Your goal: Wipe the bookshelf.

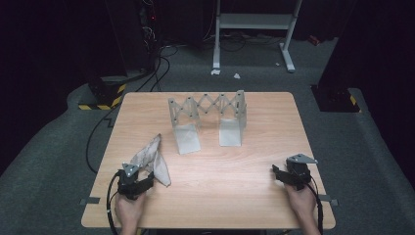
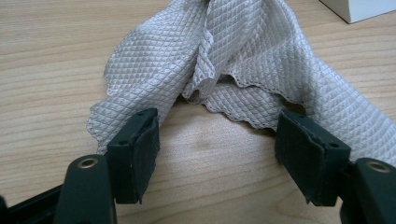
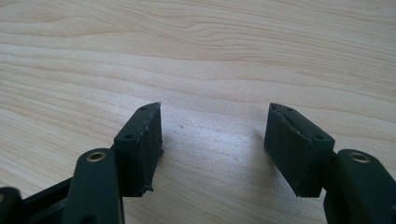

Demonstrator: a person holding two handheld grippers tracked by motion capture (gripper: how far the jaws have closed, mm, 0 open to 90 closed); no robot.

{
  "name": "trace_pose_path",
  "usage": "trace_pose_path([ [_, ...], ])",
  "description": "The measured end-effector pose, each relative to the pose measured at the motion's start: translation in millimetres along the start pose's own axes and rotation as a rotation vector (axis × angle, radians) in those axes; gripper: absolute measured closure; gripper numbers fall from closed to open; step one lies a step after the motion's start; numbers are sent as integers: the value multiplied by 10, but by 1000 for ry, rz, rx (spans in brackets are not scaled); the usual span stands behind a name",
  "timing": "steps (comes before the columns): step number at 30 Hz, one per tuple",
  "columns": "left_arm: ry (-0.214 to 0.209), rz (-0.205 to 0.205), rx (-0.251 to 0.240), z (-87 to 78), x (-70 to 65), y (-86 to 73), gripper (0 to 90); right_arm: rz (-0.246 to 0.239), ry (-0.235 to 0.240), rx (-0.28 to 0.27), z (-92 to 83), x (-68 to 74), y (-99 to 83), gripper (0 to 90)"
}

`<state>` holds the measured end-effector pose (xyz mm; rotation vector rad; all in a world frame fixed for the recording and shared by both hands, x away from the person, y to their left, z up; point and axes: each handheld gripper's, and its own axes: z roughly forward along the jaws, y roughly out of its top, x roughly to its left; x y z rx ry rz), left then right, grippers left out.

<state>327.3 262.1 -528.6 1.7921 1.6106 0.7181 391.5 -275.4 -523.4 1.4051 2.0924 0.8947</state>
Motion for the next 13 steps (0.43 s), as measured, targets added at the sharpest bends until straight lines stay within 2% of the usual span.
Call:
trace_pose_path([
  [13, -2, 4, 2, -2, -1, 0, 308, -1, 1, 1, 0, 1, 0, 365],
])
